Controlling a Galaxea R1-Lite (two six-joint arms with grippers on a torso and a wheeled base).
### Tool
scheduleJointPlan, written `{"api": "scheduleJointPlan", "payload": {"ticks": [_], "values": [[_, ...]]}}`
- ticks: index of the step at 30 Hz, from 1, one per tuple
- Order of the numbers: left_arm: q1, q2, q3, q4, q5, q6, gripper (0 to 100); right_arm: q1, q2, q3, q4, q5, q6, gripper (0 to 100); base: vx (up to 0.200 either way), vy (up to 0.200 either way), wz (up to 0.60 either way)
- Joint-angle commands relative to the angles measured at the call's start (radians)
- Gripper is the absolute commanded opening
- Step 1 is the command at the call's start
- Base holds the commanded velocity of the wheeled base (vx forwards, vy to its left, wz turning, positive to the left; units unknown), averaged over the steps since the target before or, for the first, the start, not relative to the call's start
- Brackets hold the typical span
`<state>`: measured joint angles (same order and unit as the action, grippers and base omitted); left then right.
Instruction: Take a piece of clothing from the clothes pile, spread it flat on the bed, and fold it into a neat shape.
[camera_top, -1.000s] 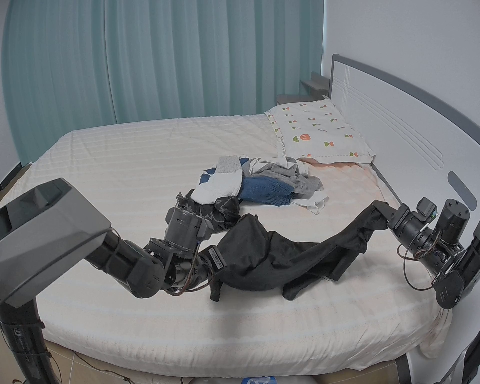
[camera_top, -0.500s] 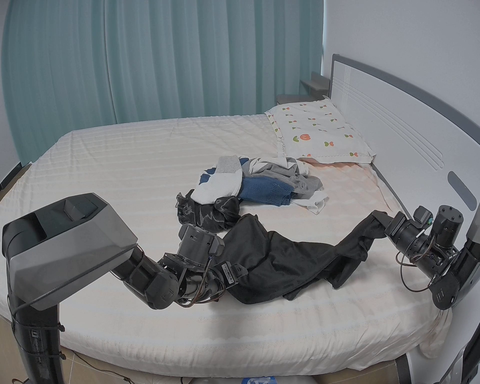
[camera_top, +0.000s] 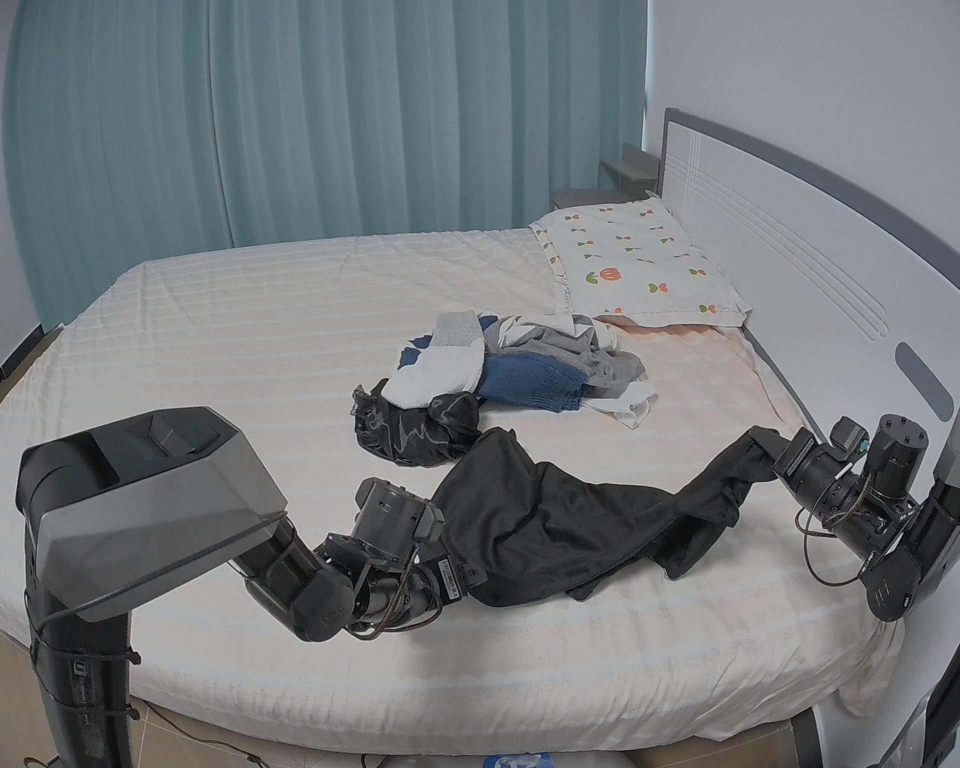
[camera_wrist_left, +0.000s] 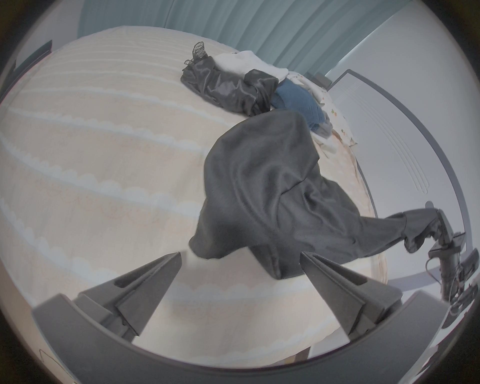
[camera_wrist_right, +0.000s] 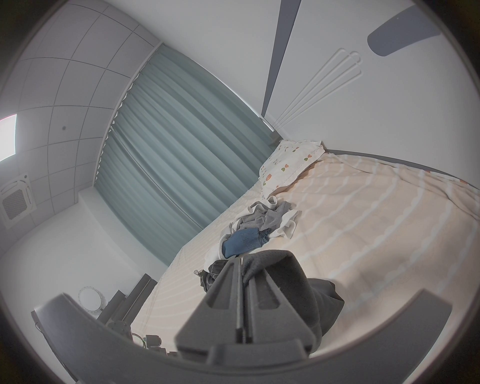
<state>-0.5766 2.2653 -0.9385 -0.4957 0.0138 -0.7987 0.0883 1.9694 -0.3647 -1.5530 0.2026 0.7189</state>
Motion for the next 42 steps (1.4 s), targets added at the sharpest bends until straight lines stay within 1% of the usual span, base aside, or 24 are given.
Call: {"api": "scheduleJointPlan", "payload": {"ticks": [1,3,6,9,11,12,13,14,17,18,19,21,25,26,30,31,36,40,41,42], "values": [[-0.005,-0.029,0.126,-0.124,-0.002,0.081,100,0.005,-0.004,0.009,-0.012,0.001,0.001,0,0.000,0.000,0.00],[0.006,-0.027,0.164,-0.207,0.002,0.182,100,0.010,-0.006,0.012,-0.012,0.000,-0.001,0,0.000,0.000,0.00],[0.021,-0.027,0.211,-0.273,0.002,0.305,100,0.016,-0.010,0.023,-0.012,0.000,-0.001,0,0.000,0.000,0.00],[0.023,-0.029,0.221,-0.277,0.003,0.389,100,0.021,-0.018,0.024,-0.012,0.001,0.001,0,0.000,0.000,0.00],[0.026,-0.029,0.221,-0.273,0.014,0.478,100,0.024,-0.021,0.024,-0.012,0.001,-0.001,0,0.000,0.000,0.00],[0.026,-0.029,0.221,-0.273,0.014,0.478,100,0.024,-0.021,0.024,-0.012,0.001,-0.001,0,0.000,0.000,0.00],[0.027,-0.024,0.218,-0.273,0.029,0.553,100,0.024,-0.021,0.024,-0.012,0.001,-0.001,0,0.000,0.000,0.00],[0.027,-0.017,0.210,-0.273,0.038,0.579,100,0.024,-0.021,0.026,-0.012,0.001,-0.001,0,0.000,0.000,0.00],[0.024,0.003,0.193,-0.276,0.061,0.605,100,0.024,-0.021,0.026,-0.012,0.003,-0.001,0,0.000,0.000,0.00],[0.024,0.034,0.164,-0.277,0.106,0.632,100,0.024,-0.021,0.026,-0.012,0.003,-0.001,0,0.000,0.000,0.00],[0.026,0.051,0.150,-0.282,0.126,0.645,100,0.024,-0.021,0.024,-0.012,0.005,-0.001,0,0.000,0.000,0.00],[0.026,0.066,0.135,-0.284,0.141,0.661,100,0.025,-0.021,0.026,-0.012,0.006,-0.001,0,0.000,0.000,0.00],[0.024,0.080,0.113,-0.279,0.144,0.670,100,0.027,-0.021,0.024,-0.012,0.006,0.001,0,0.000,0.000,0.00],[0.018,0.103,0.076,-0.276,0.147,0.670,100,0.030,-0.020,0.024,-0.012,0.006,0.001,0,0.000,0.000,0.00],[0.018,0.126,0.053,-0.274,0.158,0.688,100,0.034,-0.020,0.024,-0.012,0.006,0.001,0,0.000,0.000,0.00],[0.020,0.132,0.050,-0.277,0.163,0.697,0,0.037,-0.020,0.024,-0.012,0.006,0.001,0,0.000,0.000,0.00],[0.024,0.146,0.037,-0.285,0.189,0.701,0,0.044,-0.012,0.024,-0.012,0.005,0.001,0,0.000,0.000,0.00],[0.038,0.122,0.038,-0.303,0.190,0.661,0,0.054,-0.010,0.010,-0.012,0.003,-0.001,0,0.000,0.000,0.00],[0.043,0.076,0.046,-0.314,0.186,0.607,0,0.059,-0.015,0.006,-0.012,0.005,-0.003,0,0.000,0.000,0.00],[0.049,0.002,0.049,-0.307,0.172,0.532,0,0.070,-0.015,-0.008,-0.010,0.009,-0.004,0,0.000,0.000,0.00]]}}
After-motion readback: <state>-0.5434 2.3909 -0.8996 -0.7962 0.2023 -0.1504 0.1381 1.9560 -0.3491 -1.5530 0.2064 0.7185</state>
